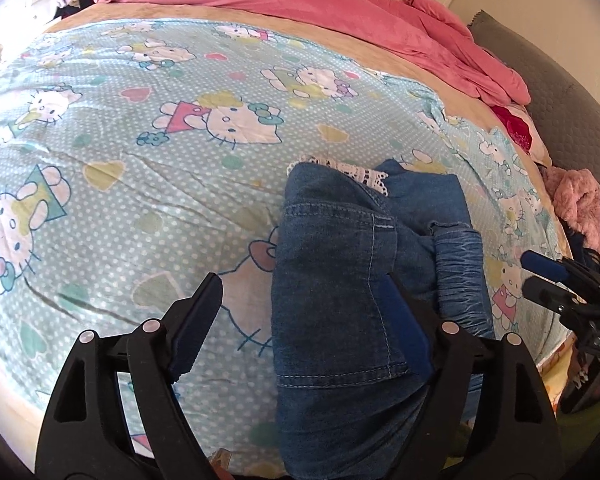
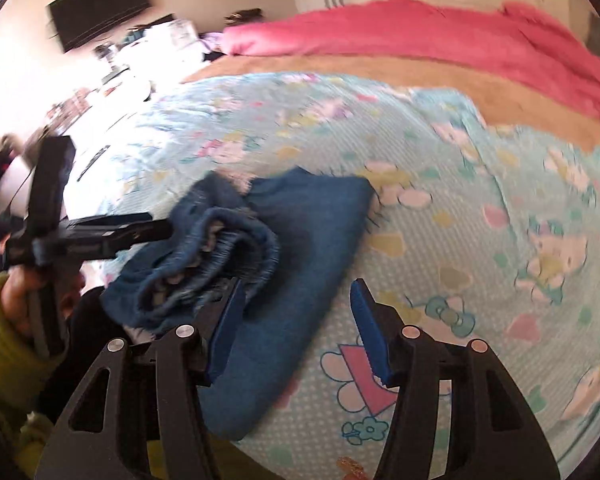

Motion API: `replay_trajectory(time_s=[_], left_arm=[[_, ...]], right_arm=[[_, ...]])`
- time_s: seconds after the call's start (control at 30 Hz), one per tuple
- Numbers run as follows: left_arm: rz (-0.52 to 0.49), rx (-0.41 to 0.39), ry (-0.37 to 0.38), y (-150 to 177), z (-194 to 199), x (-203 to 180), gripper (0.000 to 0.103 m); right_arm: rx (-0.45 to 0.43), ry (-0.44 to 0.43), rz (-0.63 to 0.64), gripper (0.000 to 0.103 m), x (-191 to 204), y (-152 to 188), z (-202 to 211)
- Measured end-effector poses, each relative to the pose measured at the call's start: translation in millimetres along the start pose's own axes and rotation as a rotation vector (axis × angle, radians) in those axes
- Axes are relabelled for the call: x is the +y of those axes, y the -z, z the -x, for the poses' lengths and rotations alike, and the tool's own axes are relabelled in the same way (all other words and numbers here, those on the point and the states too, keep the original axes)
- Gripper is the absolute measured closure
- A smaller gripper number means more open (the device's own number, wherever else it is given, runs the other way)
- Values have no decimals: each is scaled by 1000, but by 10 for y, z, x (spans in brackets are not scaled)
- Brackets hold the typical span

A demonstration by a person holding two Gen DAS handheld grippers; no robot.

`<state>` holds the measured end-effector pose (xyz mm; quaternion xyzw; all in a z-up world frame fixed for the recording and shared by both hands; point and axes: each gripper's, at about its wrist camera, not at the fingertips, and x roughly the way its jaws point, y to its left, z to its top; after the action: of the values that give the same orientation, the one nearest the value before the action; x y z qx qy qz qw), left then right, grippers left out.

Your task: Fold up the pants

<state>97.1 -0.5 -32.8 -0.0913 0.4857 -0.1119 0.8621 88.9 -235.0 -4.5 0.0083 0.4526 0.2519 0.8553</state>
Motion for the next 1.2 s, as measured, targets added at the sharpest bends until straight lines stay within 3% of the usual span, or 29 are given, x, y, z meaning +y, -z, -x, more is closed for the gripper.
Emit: replay_trajectory(time_s=[0.1,0.2,0.43,0.93,1.0,1.07,1.13,1.2], left_arm=[[-4,18,4,30,-73,-21,29],[-14,29,2,52,-118,-46,27],[-49,32,-9,65,-150,-129,27],[-72,39,-8,30,-226,-227,27],[-65,36,1,33,-227,-231,37],[-54,42,16,33,-227,-246,48],[-77,34,-7,31,-212,-318,57],[-88,25,-19,22,-180,-361,68]], right_arm=[[36,-18,-61,48,-79,26,-97],[59,-47,-115,37,-141,47,-200],[81,-126,-209,37,-192,66,-327],[94,-115,-171,35,-127,-18,-587],[89,-117,-157,43,-108,-25,-596],[85,-138,-142,66,-81,-27,-604],[80,-171,-132,81,-36,-25,-599],[60,-159,-104,85,25,-37,-558]])
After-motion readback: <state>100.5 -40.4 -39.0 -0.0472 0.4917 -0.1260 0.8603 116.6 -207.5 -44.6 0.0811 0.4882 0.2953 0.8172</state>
